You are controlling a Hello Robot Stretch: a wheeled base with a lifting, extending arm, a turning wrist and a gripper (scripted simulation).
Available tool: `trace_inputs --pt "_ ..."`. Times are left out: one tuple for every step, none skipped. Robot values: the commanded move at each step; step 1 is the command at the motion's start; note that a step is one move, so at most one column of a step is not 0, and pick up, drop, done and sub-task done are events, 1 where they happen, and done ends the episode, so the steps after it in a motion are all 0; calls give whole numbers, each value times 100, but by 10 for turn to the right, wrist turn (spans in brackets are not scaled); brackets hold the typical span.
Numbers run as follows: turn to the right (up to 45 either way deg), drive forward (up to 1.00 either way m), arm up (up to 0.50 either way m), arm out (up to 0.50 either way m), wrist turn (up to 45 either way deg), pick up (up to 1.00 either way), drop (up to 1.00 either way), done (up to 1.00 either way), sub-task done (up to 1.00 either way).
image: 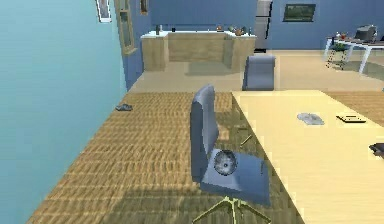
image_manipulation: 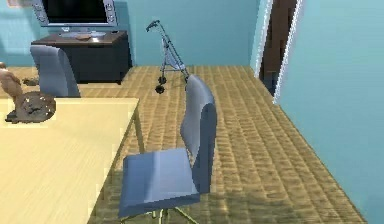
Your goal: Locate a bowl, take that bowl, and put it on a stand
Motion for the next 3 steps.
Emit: trace_inputs --pt "0 30 0 0 0 0 0 0 0" --pt "-450 0 0 0 0 0 0 0 0" --pt "-240 0 0 0 0 0 0 0 0"
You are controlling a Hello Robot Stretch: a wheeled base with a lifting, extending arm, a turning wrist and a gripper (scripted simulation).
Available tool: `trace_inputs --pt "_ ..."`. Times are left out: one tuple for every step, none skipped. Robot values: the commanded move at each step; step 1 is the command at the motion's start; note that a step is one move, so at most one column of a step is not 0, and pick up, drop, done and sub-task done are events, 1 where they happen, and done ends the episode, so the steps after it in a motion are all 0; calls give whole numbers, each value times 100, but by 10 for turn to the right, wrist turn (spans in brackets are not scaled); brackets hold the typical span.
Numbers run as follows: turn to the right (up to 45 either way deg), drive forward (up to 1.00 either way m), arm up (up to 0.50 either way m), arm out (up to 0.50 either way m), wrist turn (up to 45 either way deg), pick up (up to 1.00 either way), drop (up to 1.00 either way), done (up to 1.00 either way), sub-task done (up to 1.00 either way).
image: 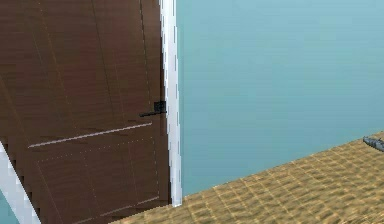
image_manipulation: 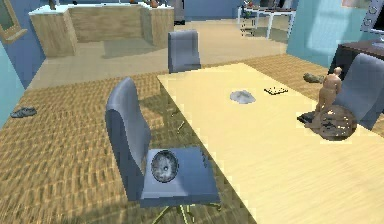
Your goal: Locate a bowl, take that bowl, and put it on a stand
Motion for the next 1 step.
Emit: trace_inputs --pt "0 0 50 0 0 0 0 0 0"
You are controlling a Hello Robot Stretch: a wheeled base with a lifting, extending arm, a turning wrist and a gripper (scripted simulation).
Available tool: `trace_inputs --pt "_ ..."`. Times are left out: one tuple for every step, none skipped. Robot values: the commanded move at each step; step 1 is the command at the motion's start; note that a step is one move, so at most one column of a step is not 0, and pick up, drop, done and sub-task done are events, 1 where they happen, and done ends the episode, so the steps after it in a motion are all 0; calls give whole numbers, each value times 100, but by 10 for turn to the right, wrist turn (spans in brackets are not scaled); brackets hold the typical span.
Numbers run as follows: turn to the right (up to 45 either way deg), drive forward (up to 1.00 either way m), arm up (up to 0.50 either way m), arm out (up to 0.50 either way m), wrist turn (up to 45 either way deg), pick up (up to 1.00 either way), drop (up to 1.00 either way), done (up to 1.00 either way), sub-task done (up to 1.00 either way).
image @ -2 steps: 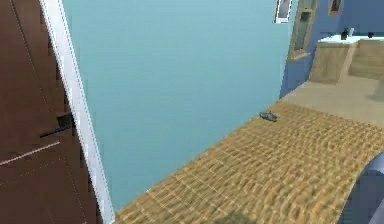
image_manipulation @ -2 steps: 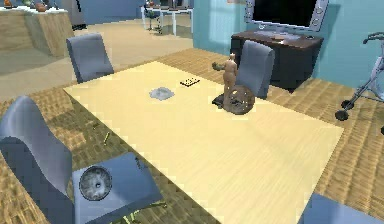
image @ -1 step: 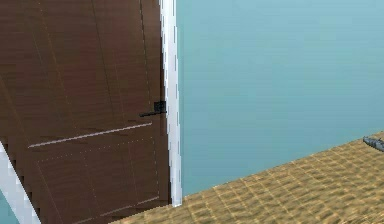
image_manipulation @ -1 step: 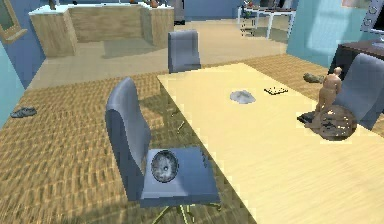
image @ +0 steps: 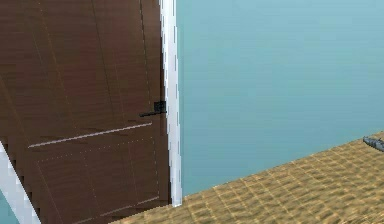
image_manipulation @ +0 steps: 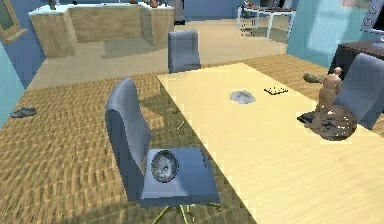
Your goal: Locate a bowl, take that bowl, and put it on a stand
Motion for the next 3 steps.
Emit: trace_inputs --pt "0 0 8 0 0 0 0 0 0" --pt "0 0 0 50 0 0 0 0 0" --pt "0 0 0 0 450 0 0 0 0"
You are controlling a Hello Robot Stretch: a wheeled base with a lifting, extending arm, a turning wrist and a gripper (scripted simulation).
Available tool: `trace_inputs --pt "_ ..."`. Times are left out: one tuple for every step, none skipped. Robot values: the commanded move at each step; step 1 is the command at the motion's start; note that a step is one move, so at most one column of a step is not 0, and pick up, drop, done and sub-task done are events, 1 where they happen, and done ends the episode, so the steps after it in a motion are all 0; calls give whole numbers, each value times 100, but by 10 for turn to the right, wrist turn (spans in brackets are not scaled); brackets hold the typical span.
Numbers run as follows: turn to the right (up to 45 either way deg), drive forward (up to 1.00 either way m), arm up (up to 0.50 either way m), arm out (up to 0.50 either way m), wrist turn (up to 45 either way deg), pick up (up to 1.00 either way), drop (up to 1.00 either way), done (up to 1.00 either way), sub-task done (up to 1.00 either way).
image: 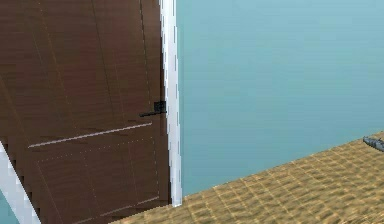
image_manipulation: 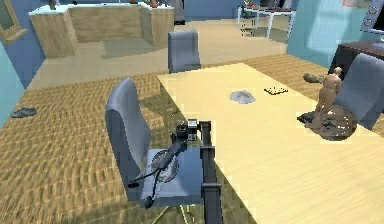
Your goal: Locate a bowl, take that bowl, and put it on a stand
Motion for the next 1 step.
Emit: trace_inputs --pt "0 0 0 0 450 0 0 0 0"
